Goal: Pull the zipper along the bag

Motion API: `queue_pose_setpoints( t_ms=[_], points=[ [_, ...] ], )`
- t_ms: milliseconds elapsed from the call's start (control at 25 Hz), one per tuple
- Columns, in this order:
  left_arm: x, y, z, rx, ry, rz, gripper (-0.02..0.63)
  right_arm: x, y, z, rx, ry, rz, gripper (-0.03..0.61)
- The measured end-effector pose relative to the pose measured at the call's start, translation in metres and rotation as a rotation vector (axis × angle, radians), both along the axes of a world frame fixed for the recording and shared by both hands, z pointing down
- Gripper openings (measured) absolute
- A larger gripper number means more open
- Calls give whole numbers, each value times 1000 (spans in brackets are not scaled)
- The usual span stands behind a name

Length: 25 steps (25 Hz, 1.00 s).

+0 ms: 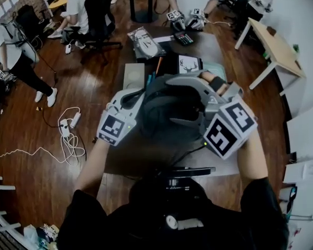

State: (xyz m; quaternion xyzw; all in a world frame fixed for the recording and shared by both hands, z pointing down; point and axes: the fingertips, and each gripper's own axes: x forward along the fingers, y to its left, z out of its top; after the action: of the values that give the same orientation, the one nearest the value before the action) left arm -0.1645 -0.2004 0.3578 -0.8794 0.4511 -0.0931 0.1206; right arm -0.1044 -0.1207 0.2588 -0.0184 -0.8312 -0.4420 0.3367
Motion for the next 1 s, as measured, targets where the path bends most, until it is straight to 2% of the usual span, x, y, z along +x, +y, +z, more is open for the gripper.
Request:
queue_pose_setpoints(
  t_ms=[80, 120, 240, 320, 400, 440, 480, 560, 600, 680, 720, 840, 880, 1000],
  points=[
    [1, 0, 3, -28, 26, 3, -2, -19, -3, 2, 9, 47, -24, 372],
    [3, 2, 0, -17, 30, 0, -2, -27, -5, -4, 25, 35, -23, 358],
    [2, 22, -21, 85, 38, -2, -2, -31, -8, -21, 34, -65, 13, 293],
    [3, 36, -32, 128, 34, 29, -2, -20, -8, -15, 19, -59, 16, 324],
    [4, 43, -32, 96, 30, 86, 31, -14, -10, -10, -18, -44, 12, 324],
    [1, 45, -30, 45, 34, 121, 92, -13, -10, -9, -44, -46, 12, 324],
    [-3, 47, -26, -28, 50, 164, 198, -12, -10, -8, -70, -47, 11, 324],
    [-9, 54, -22, -182, 131, 288, 434, -9, -10, -4, -104, -48, 5, 324],
    [-8, 59, -24, -242, 173, 360, 445, -8, -10, -4, -111, -50, 1, 324],
    [2, 66, -29, -292, 202, 471, 446, -8, -13, -5, -112, -50, -1, 324],
    [9, 65, -28, -293, 178, 494, 446, -8, -14, -5, -110, -47, -1, 324],
    [30, 51, -2, -308, 16, 506, 446, -9, -14, -3, -117, -41, -4, 324],
    [38, 46, 6, -317, -13, 522, 446, -9, -13, -3, -121, -41, -5, 324],
    [55, 36, 9, -298, 3, 607, 446, -9, -12, -1, -128, -39, -11, 324]
  ],
)
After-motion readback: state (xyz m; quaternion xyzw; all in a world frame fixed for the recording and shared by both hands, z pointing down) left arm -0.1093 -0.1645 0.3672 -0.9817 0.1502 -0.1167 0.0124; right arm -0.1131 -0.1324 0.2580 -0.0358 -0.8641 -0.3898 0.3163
